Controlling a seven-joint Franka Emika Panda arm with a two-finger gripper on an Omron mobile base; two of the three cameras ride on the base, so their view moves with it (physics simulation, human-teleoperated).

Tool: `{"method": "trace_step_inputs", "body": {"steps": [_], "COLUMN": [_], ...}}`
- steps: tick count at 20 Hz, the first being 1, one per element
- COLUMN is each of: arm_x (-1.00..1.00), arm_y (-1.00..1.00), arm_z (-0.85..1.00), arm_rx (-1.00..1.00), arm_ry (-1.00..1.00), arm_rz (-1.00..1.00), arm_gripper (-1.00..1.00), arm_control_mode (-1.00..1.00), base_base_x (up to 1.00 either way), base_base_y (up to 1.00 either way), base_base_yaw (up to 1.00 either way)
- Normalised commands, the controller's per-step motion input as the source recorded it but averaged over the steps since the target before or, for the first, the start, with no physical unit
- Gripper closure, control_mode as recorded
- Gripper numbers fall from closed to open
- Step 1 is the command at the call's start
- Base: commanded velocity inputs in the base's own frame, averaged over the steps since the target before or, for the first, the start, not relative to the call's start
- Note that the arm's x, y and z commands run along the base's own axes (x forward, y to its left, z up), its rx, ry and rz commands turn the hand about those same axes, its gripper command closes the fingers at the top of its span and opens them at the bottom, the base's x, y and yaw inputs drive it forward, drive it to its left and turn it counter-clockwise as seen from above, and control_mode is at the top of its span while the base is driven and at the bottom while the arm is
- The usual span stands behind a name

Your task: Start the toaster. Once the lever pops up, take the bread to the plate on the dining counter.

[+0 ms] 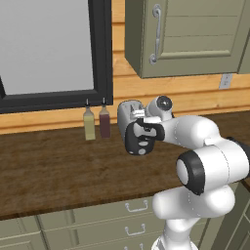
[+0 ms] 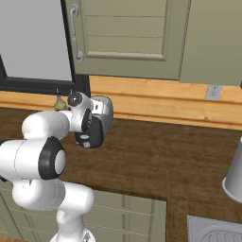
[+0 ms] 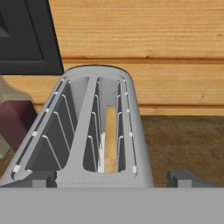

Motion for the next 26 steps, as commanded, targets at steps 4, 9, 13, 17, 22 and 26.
{"method": "trace_step_inputs", "body": {"steps": [4,9,13,17,22,26], "arm_x": [0.0,0.0,0.0,0.0,0.0,0.0], "arm_y": [0.0,0.0,0.0,0.0,0.0,0.0], "arm_z": [0.0,0.0,0.0,0.0,0.0,0.0], "arm_rx": [0.0,0.0,0.0,0.0,0.0,0.0], "arm_ry": [0.0,0.0,0.0,0.0,0.0,0.0], "arm_rz": [0.0,0.0,0.0,0.0,0.0,0.0], "arm_gripper": [-1.0,-1.0,-1.0,-1.0,-1.0,-1.0], "arm_control_mode": [-1.0,-1.0,-1.0,-1.0,-1.0,-1.0], "base_base_x": [0.0,0.0,0.0,0.0,0.0,0.0], "base_base_y": [0.0,0.0,0.0,0.0,0.0,0.0], "base_base_yaw": [0.0,0.0,0.0,0.0,0.0,0.0]}}
